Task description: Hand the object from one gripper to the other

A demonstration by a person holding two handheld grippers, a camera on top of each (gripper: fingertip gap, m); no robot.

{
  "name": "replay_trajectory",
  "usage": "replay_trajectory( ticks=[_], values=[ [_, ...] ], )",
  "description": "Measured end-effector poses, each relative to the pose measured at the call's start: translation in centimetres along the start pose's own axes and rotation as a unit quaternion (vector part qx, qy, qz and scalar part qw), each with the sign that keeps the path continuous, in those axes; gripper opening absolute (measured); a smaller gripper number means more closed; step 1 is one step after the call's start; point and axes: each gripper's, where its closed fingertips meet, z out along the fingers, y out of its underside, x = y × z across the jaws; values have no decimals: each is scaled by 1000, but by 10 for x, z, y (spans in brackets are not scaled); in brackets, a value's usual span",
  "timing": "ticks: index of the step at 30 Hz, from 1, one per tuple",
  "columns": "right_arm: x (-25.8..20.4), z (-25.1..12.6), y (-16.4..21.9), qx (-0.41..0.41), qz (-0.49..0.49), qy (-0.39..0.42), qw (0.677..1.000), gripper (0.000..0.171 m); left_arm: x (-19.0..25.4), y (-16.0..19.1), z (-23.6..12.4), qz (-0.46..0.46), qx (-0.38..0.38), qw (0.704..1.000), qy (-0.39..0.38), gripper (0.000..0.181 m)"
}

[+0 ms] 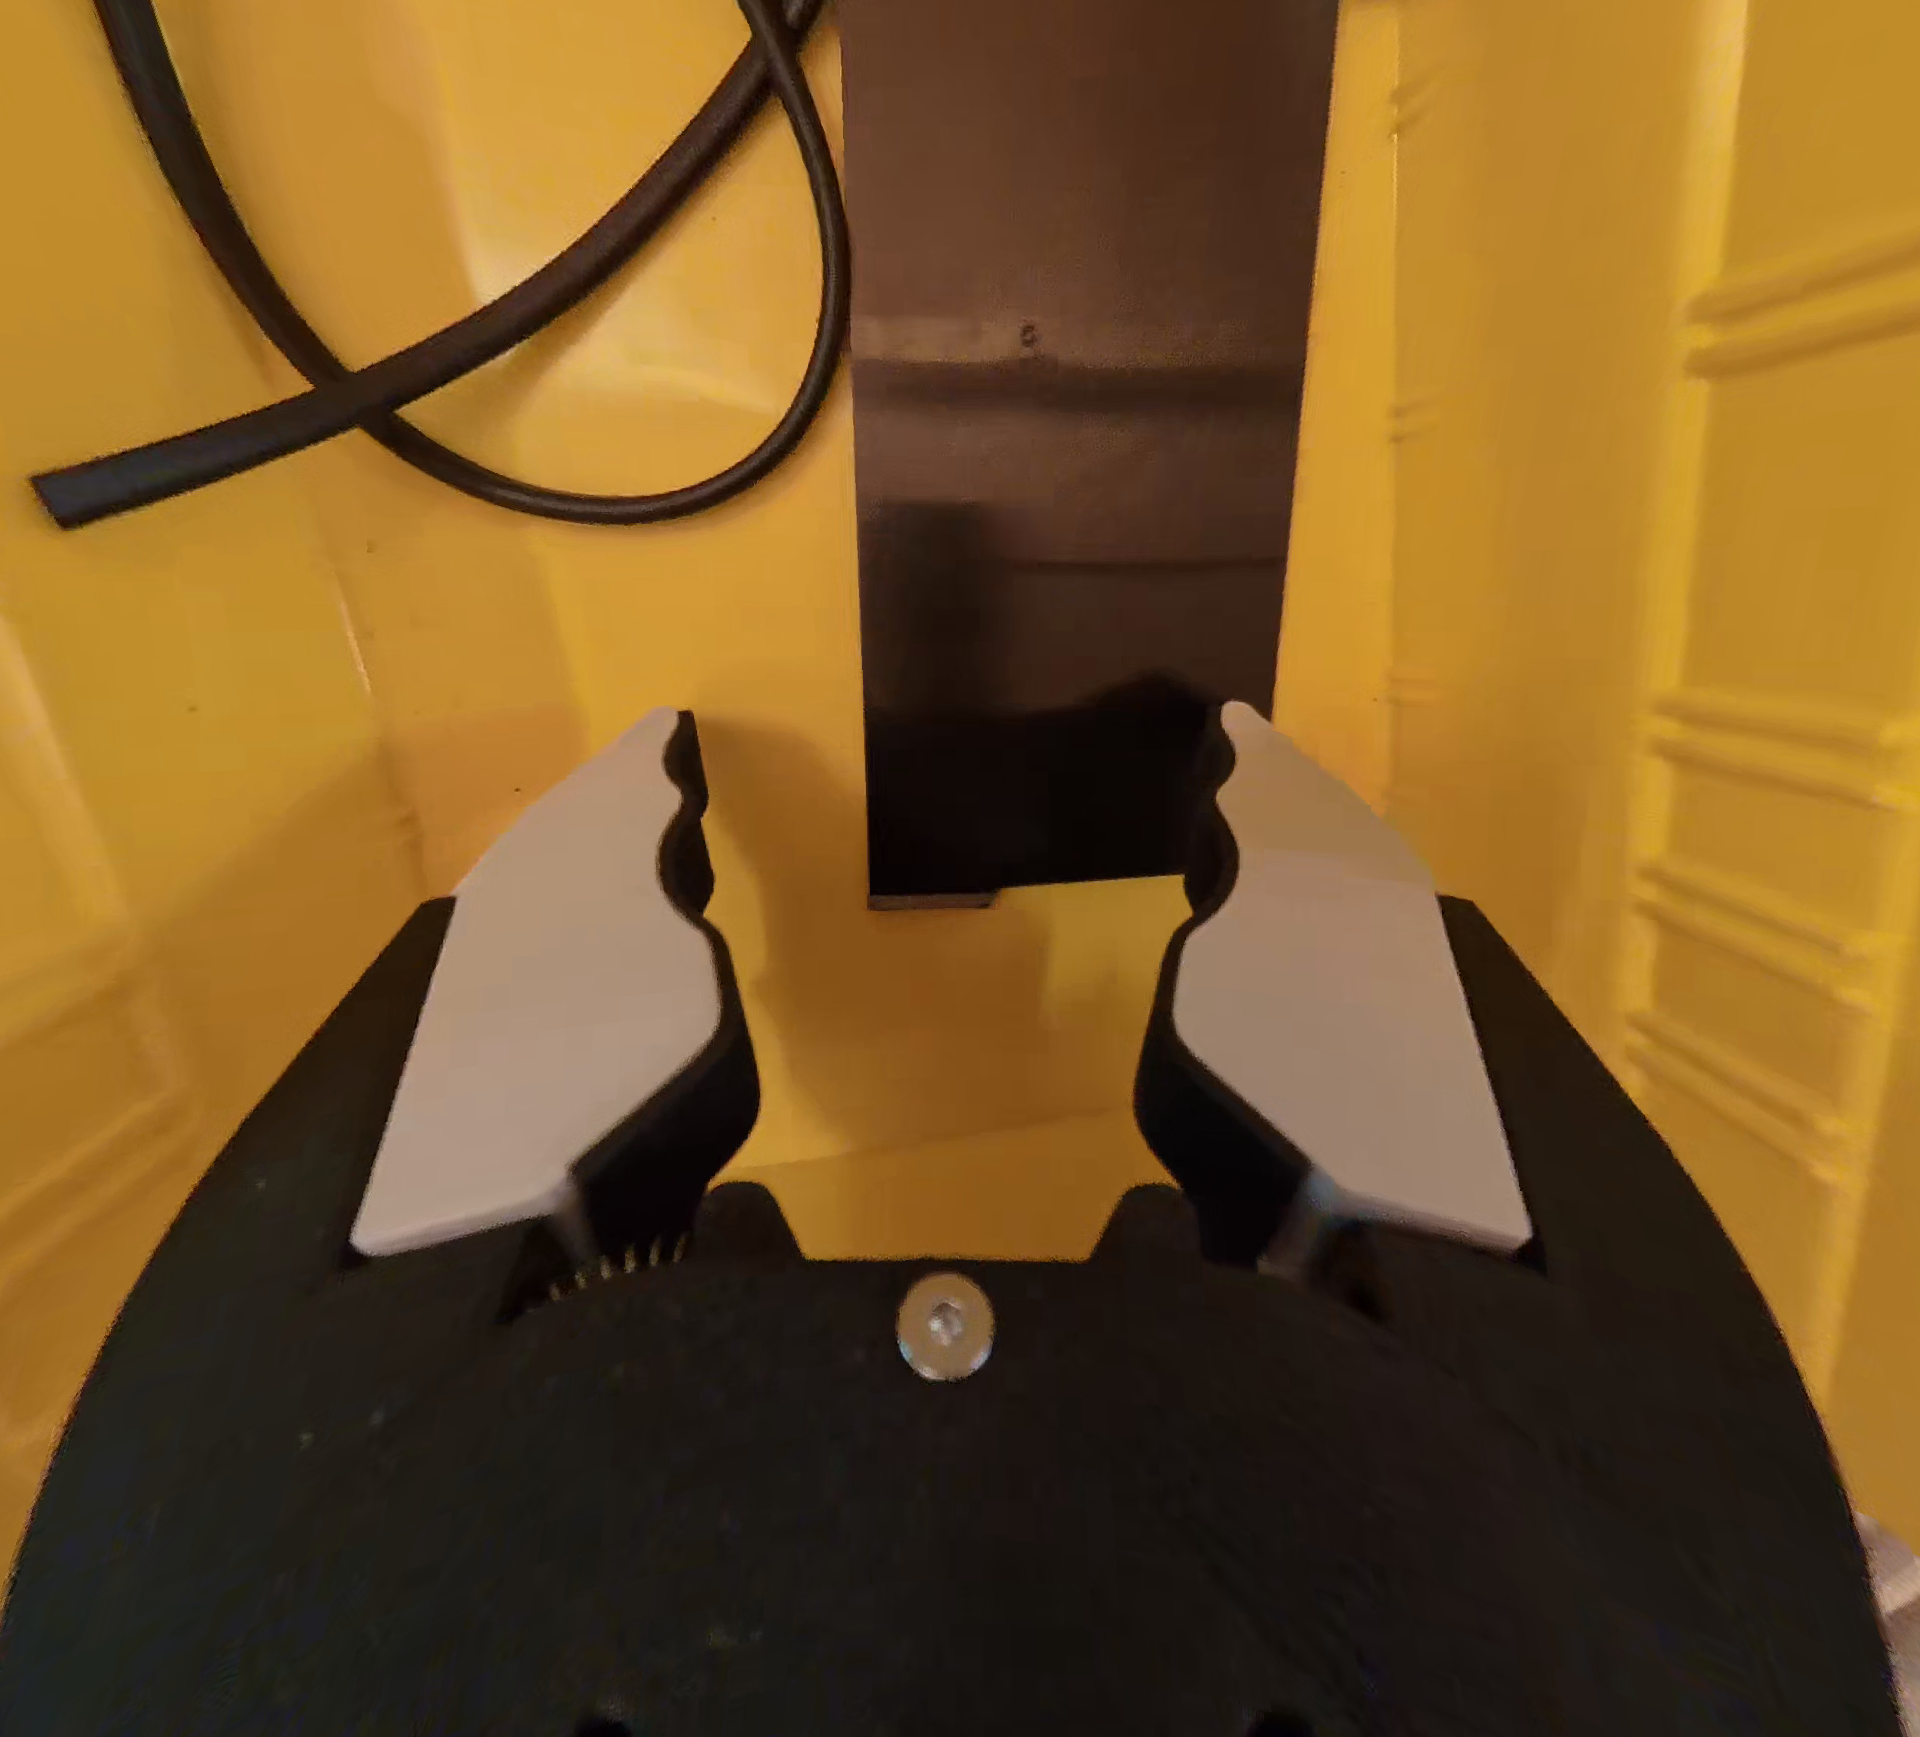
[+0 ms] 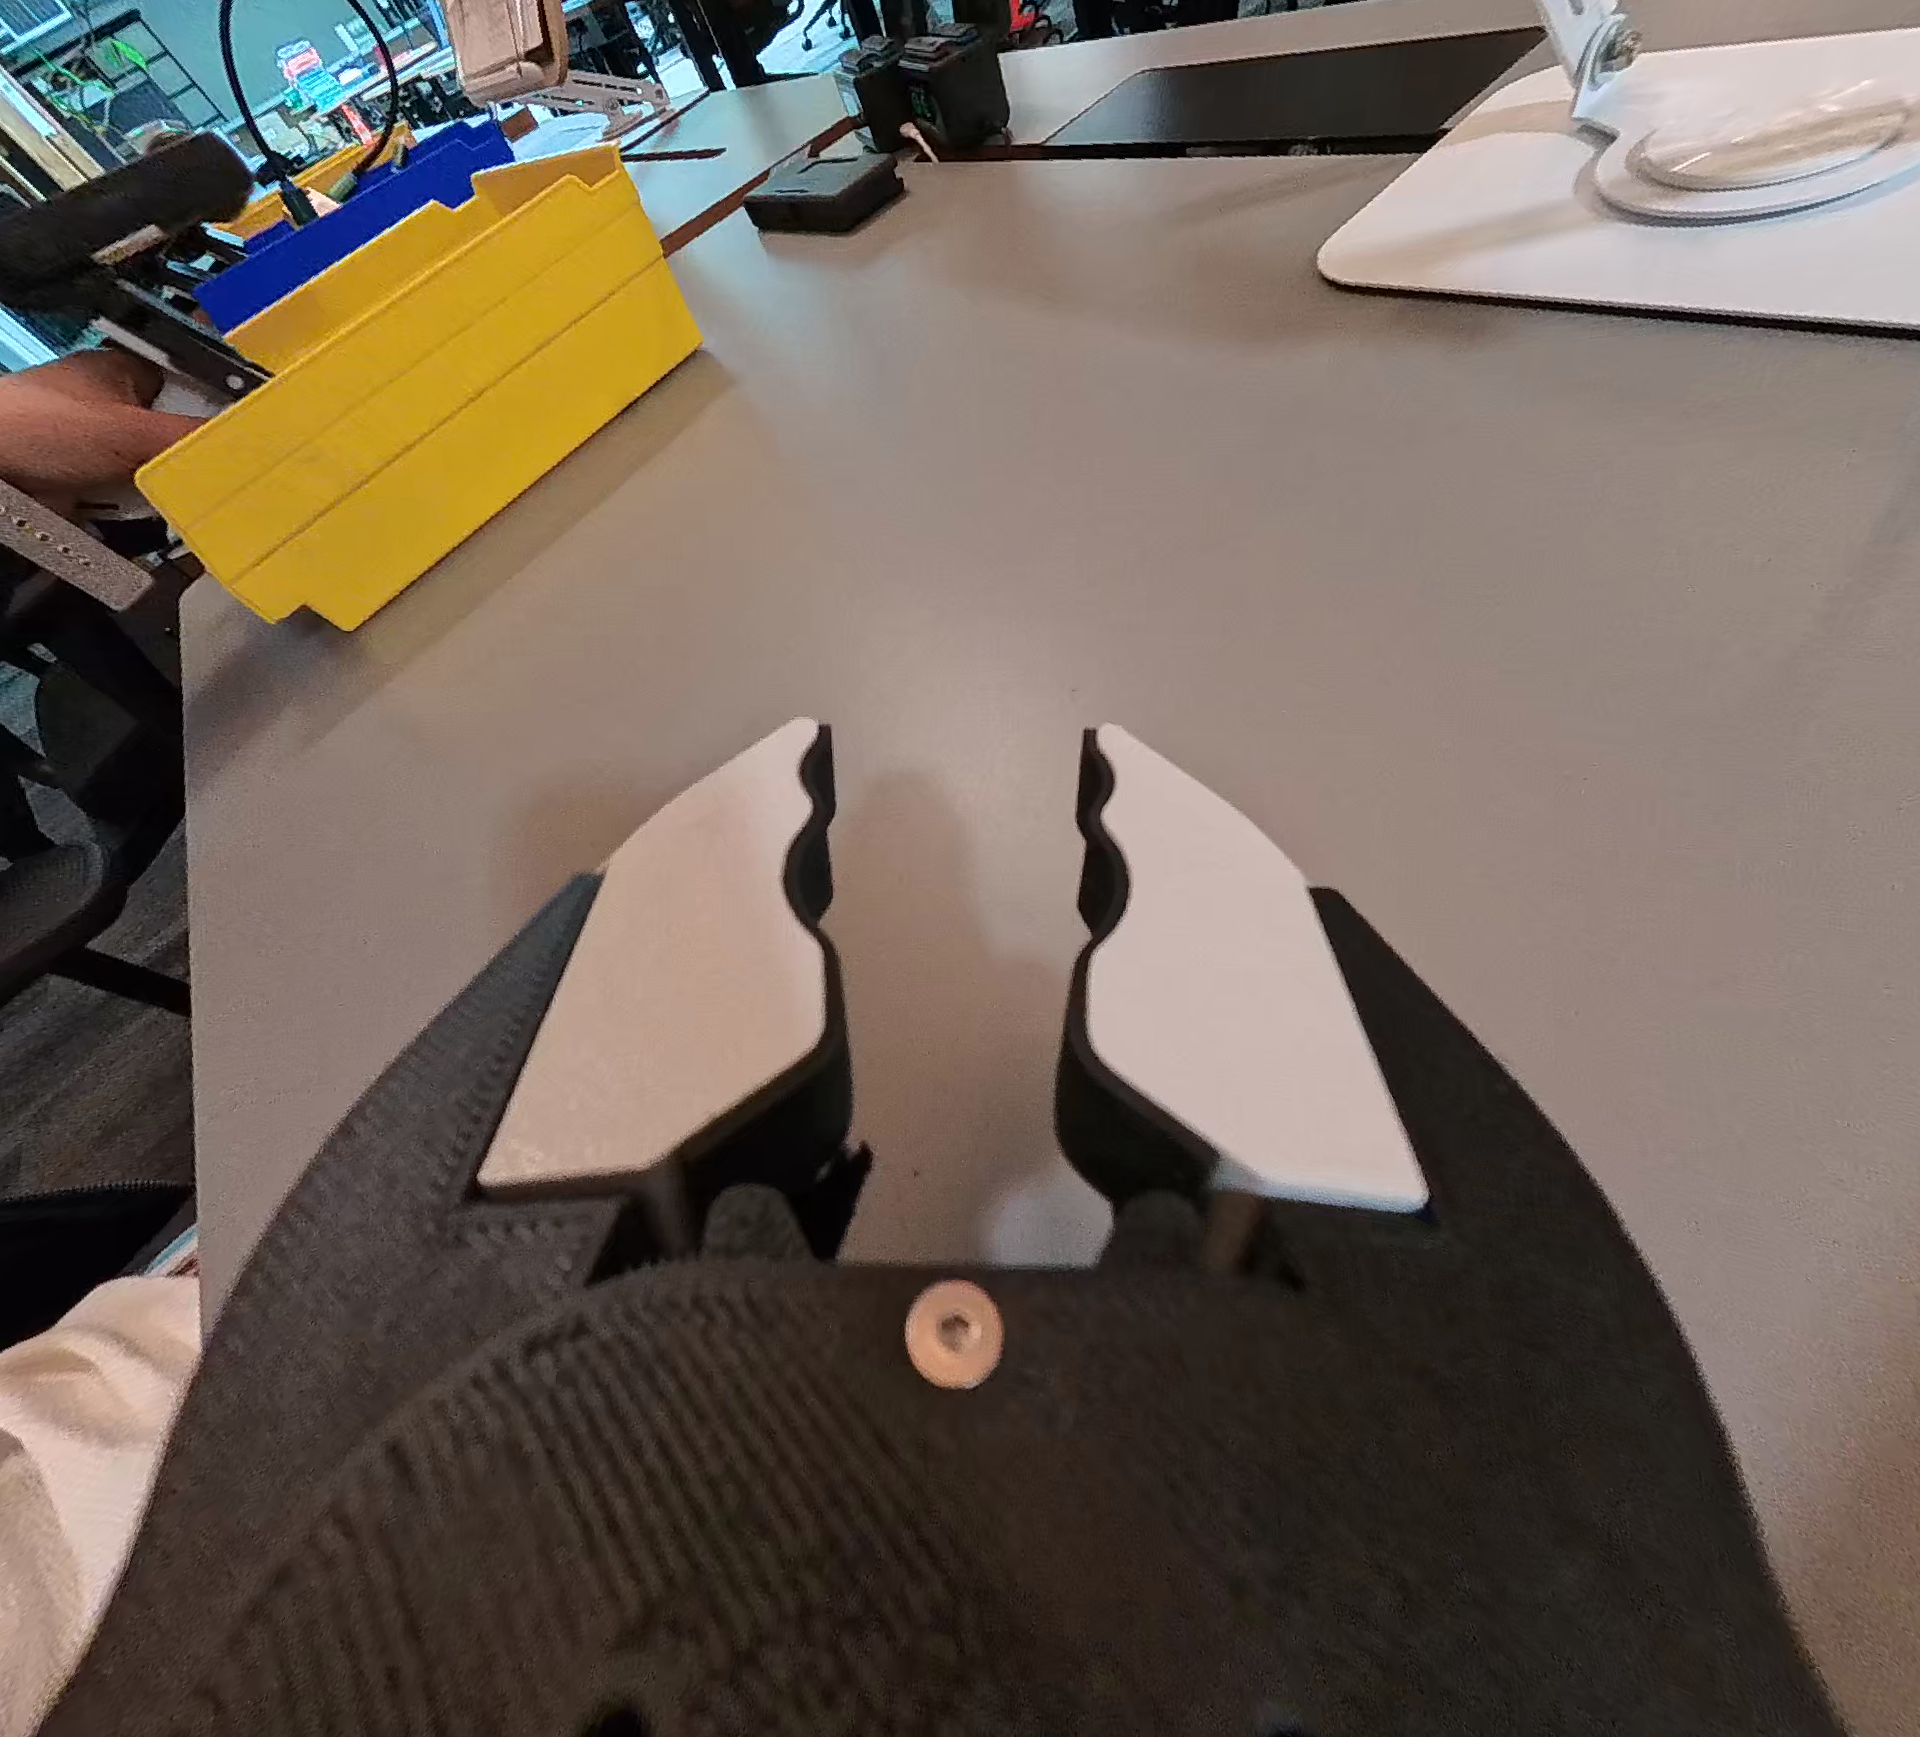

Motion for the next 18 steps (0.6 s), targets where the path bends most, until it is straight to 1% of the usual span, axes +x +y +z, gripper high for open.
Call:
replay_trajectory(
  ticks=[2, 4, 6, 7, 8, 10, 11, 12, 13, 14, 15, 18],
  values=[
    [-1, 1, 1, -4, -4, -1, 1000, 45, 3, 0, 1, -3, 10, 1000, 29, 95],
    [-2, 2, 2, -7, -7, -1, 1000, 45, 3, -2, 1, -1, 20, 999, 36, 98],
    [-2, 2, 2, -9, -10, 0, 1000, 44, 7, -2, 2, 7, 18, 999, 43, 107],
    [-3, 2, 3, -10, -11, 0, 1000, 44, 10, -2, 3, 14, 14, 999, 45, 115],
    [-3, 2, 3, -11, -12, 0, 1000, 44, 12, -1, 5, 25, 9, 999, 41, 122],
    [-3, 3, 3, -12, -14, 1, 1000, 44, 9, 4, 10, 56, -19, 998, 4, 125],
    [-3, 3, 3, -13, -15, 0, 1000, 44, 6, 7, 12, 71, -37, 997, -20, 124],
    [-3, 3, 4, -14, -16, 0, 1000, 44, 9, 5, 12, 74, -42, 996, -21, 120],
    [-4, 3, 4, -14, -17, 0, 1000, 44, 15, 3, 11, 79, -42, 996, -13, 108],
    [-4, 3, 4, -15, -18, 0, 1000, 44, 20, 0, 9, 88, -36, 995, -7, 82],
    [-4, 4, 4, -16, -19, 0, 1000, 44, 22, -3, 9, 88, -30, 996, -13, 79],
    [-5, 4, 5, -17, -21, -1, 1000, 43, 25, -4, 10, 73, -36, 997, -4, 79]
  ],
)
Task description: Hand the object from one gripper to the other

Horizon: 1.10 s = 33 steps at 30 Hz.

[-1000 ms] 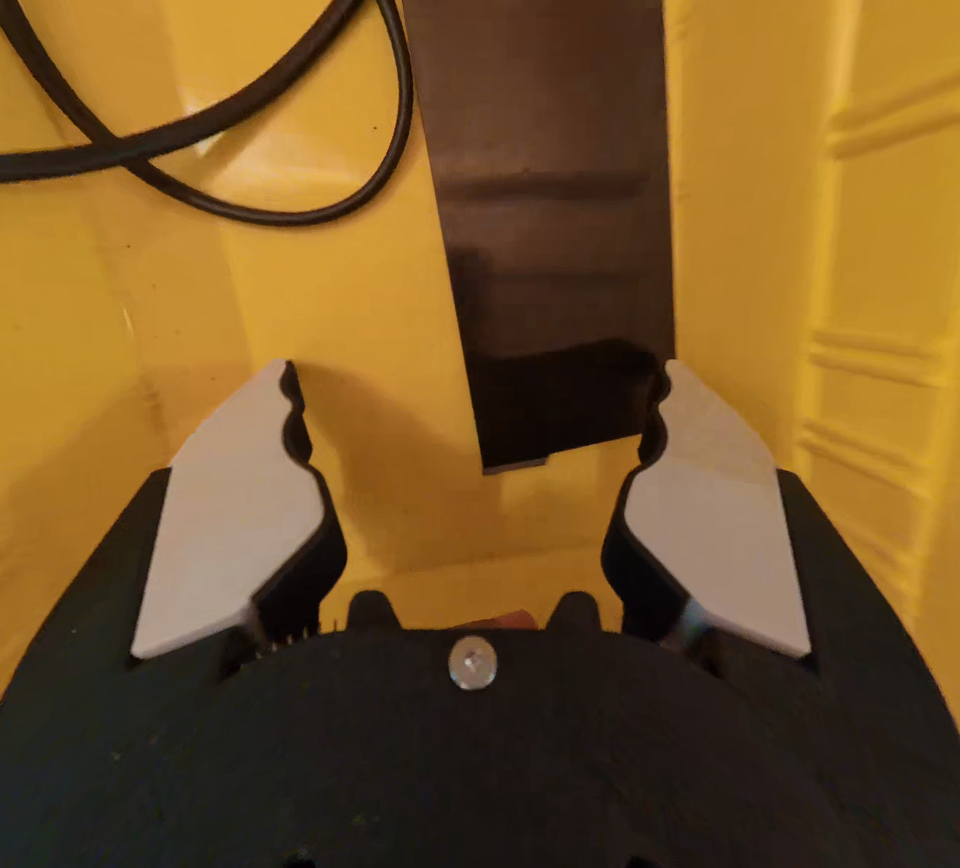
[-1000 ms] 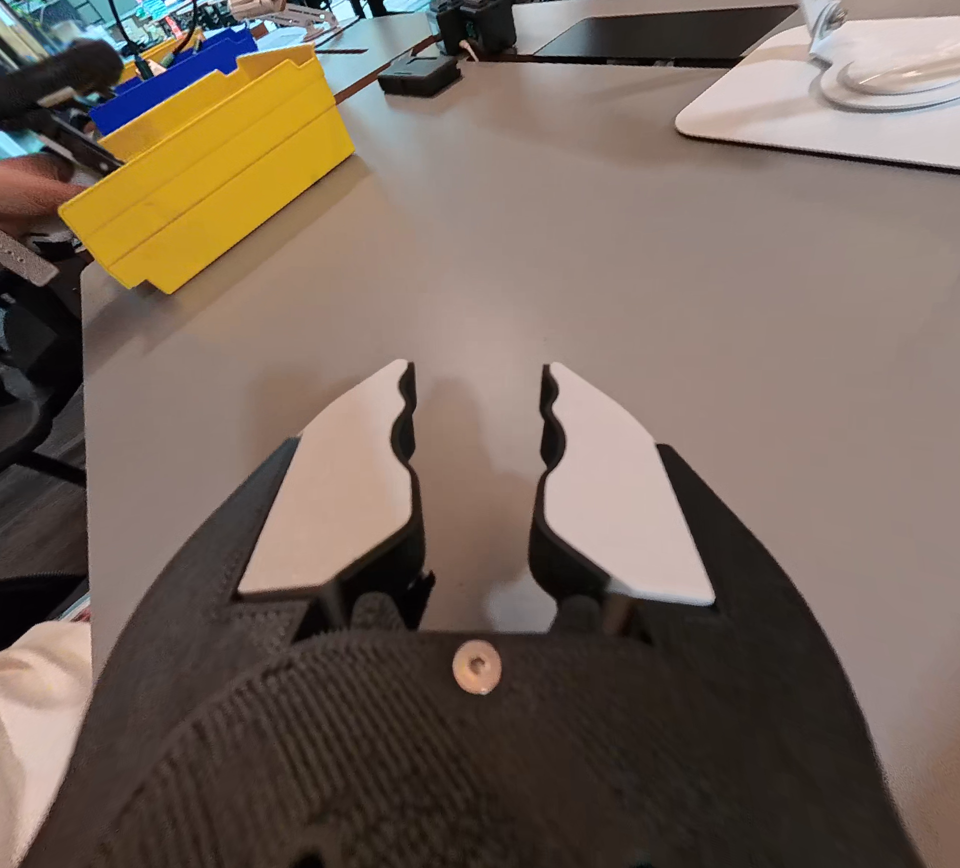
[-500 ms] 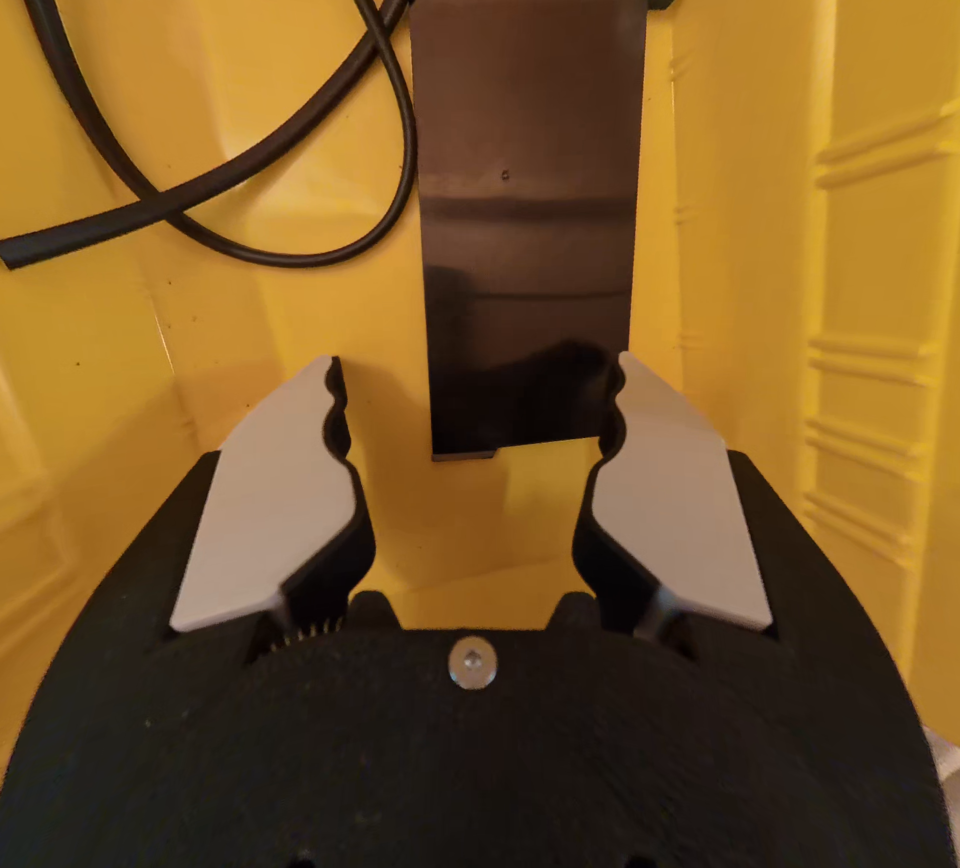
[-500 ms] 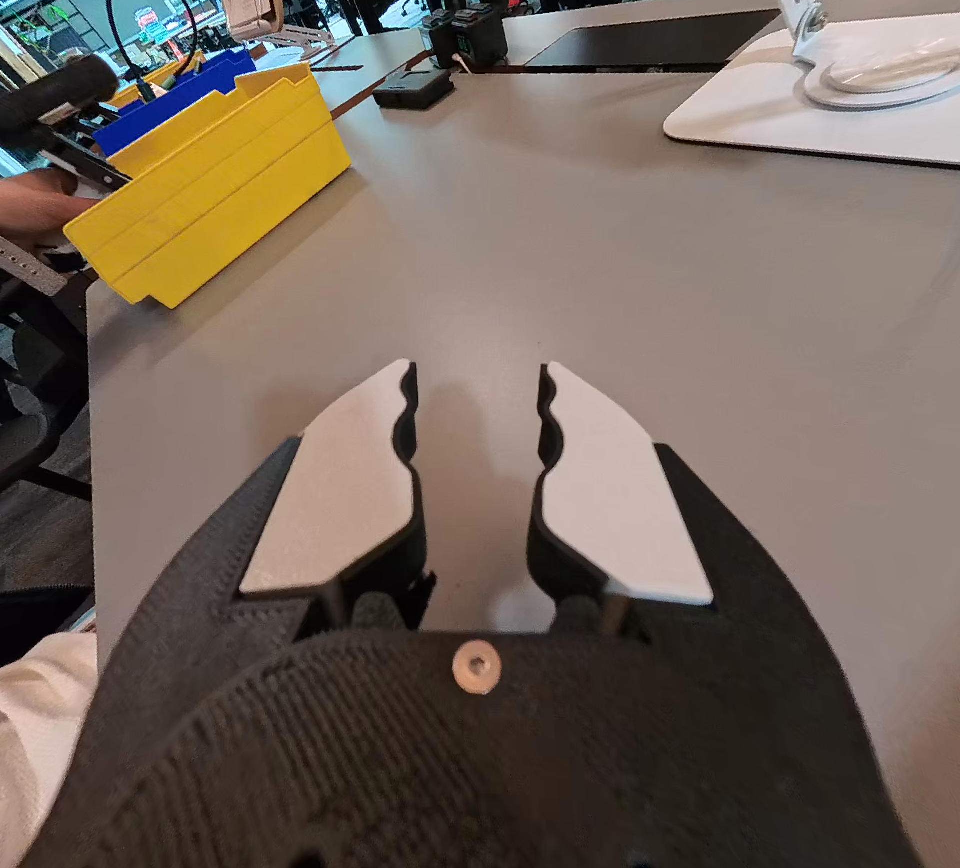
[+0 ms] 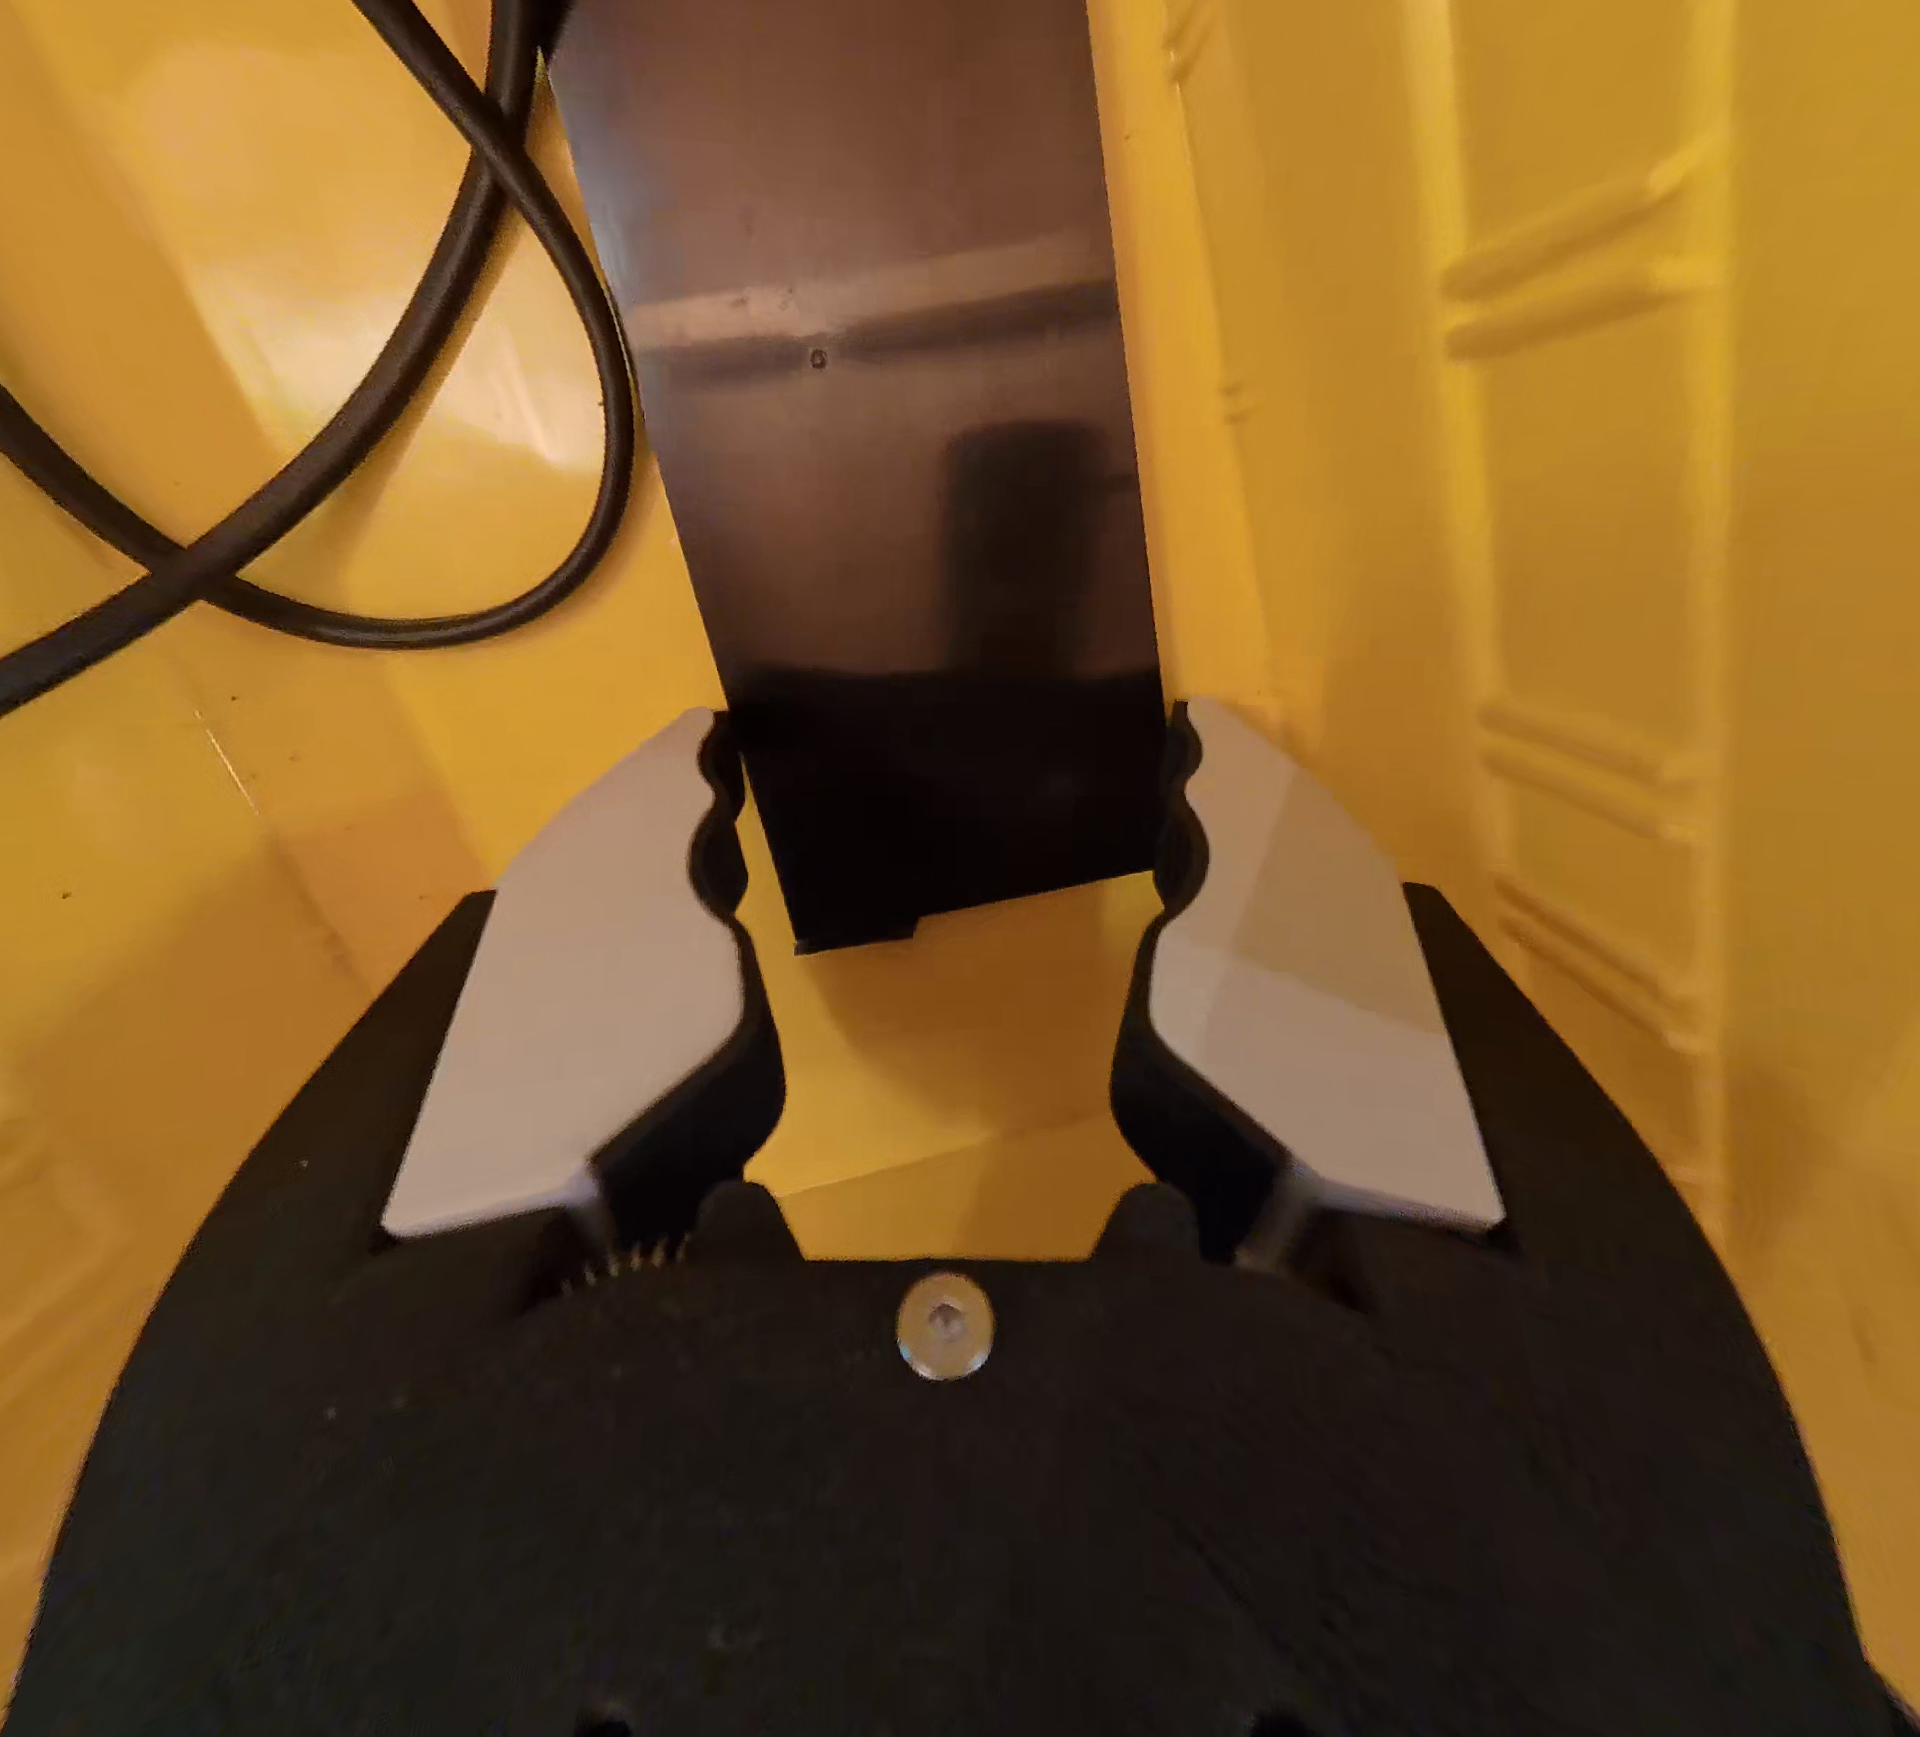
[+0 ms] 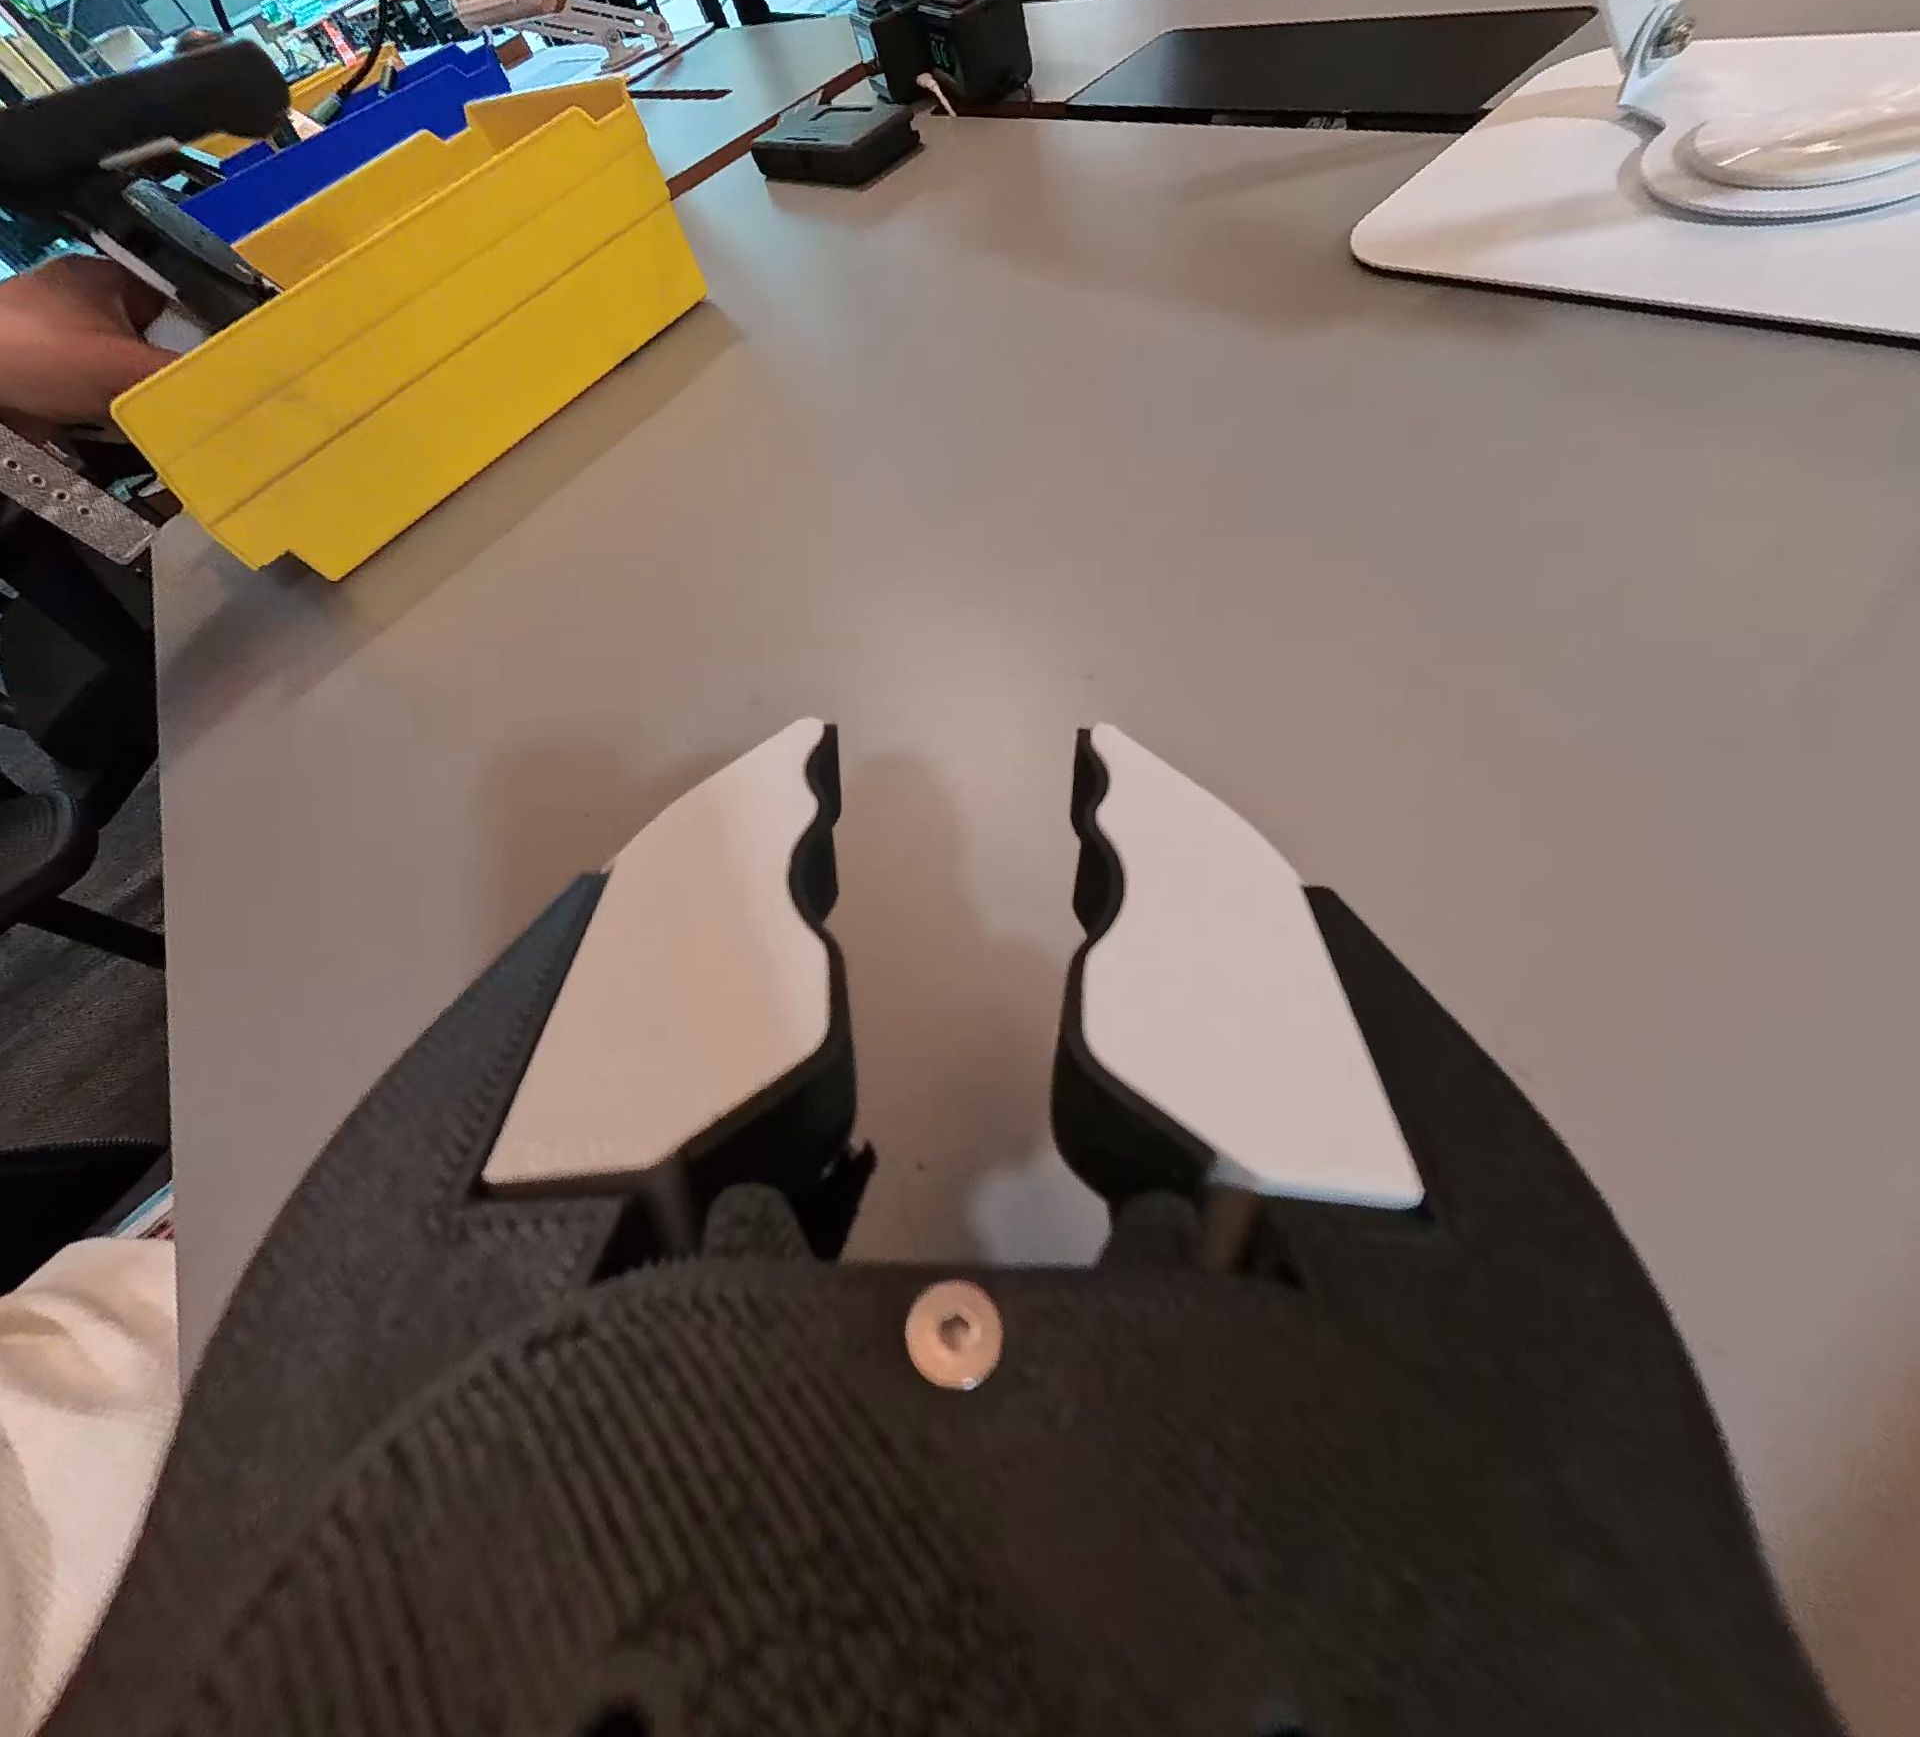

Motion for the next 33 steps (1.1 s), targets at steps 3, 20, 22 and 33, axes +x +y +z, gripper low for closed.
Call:
replay_trajectory(
  ticks=[3, 20, 22, 33],
  values=[
    [-1, 0, 0, -1, -1, -2, 1000, 43, 3, -5, -6, -28, 24, 999, 36, 79],
    [-1, 2, 2, -9, -5, -1, 1000, 42, -3, 5, -74, -163, 154, 929, 293, 78],
    [-1, 2, 2, -9, -6, 0, 1000, 42, 0, 4, -71, -152, 144, 936, 281, 78],
    [-2, 3, 2, -12, -8, -2, 1000, 42, 26, 25, -51, -97, 24, 964, 247, 78]
  ],
)
